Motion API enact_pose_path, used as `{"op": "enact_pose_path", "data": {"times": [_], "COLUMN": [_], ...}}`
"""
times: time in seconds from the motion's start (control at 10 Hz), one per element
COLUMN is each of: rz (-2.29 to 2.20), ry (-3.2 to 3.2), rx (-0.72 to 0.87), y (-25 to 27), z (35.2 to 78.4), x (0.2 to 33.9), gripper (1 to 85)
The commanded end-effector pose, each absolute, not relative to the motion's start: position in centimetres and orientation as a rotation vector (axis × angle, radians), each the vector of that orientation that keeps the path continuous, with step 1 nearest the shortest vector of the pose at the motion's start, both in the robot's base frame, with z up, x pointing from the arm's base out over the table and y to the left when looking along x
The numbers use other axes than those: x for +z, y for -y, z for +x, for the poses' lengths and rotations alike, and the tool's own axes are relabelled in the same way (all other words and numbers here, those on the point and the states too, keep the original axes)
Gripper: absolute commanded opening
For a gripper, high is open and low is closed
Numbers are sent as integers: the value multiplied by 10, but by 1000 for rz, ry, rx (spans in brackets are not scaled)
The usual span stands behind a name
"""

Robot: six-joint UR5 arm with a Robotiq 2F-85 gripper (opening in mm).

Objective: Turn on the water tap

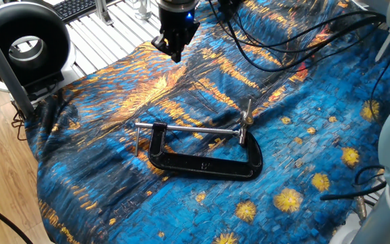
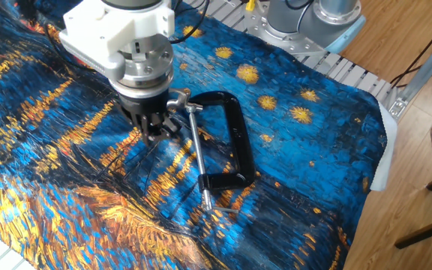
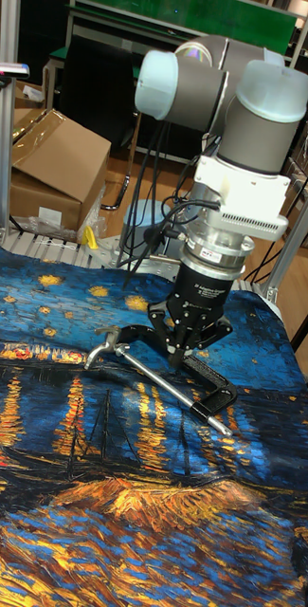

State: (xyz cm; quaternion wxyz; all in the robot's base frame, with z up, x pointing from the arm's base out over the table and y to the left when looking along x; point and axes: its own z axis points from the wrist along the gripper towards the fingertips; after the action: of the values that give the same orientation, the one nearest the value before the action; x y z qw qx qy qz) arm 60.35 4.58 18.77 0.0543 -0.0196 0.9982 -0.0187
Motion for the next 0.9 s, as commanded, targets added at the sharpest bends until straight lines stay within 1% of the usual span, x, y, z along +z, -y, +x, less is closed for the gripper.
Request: {"op": "enact_pose_path", "data": {"times": [0.0,0.1,0.2,0.3,0.5,0.8], "rz": [7,-2,-57,-91,-127,-73], "ry": [-2996,-2994,-3003,-2996,-2980,-2945], "rx": [-55,-81,-87,-42,-47,26], "y": [-45,-41,-23,-1,47,77], "z": [613,614,611,600,569,523], "x": [190,190,190,186,185,179], "gripper": [10,10,10,10,10,10]}}
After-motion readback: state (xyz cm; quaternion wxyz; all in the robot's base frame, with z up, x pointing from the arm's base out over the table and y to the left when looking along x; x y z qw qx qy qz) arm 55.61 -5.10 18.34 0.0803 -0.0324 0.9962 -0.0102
